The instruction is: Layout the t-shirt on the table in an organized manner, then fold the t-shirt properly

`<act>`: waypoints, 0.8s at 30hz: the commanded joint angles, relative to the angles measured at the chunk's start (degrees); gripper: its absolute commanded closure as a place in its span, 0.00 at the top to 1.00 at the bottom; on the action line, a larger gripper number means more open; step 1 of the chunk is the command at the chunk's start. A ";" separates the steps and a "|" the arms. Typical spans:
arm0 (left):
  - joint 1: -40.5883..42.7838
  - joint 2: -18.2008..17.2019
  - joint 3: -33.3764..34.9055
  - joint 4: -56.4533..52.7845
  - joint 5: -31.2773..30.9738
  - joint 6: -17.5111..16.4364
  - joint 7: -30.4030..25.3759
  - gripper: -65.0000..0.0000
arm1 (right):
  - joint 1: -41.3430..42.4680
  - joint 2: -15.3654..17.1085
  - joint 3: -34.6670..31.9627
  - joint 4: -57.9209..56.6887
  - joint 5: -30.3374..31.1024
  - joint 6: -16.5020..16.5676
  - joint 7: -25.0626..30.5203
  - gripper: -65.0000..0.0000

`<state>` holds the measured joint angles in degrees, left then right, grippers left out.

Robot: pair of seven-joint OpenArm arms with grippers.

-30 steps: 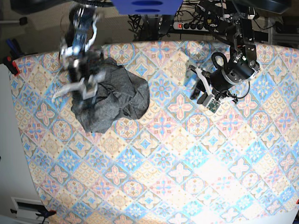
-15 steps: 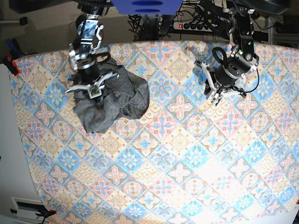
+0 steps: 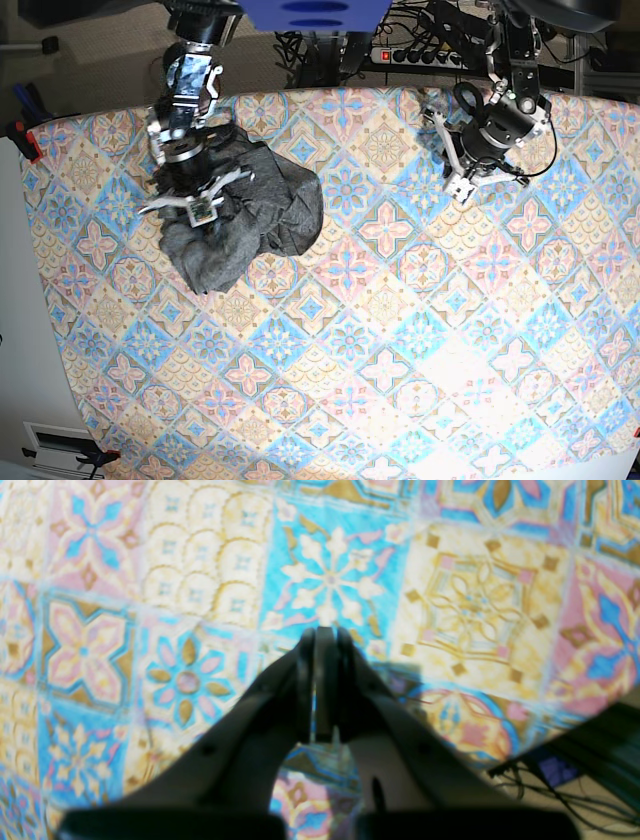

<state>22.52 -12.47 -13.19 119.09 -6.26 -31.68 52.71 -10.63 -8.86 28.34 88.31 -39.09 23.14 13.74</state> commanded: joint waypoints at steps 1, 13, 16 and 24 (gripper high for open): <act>-0.15 0.91 -1.27 1.13 -0.55 0.08 -0.97 0.00 | -1.28 0.12 -0.16 2.63 1.07 -0.06 1.25 0.00; 6.97 3.11 -3.12 0.96 5.43 -0.45 -5.54 0.00 | -12.71 0.12 0.10 13.36 12.41 -0.06 0.72 0.00; 11.63 3.11 -3.12 0.87 9.73 -0.45 -12.58 0.00 | -16.49 0.12 1.42 13.27 15.84 -0.06 0.55 0.00; 22.53 3.11 -1.36 -2.91 14.57 -0.54 -27.26 0.00 | -23.87 0.12 12.32 12.74 30.26 -0.06 -6.57 0.00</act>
<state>44.40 -9.10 -14.31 115.61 8.29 -32.58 25.54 -34.41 -9.08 40.62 100.22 -9.82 22.94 5.39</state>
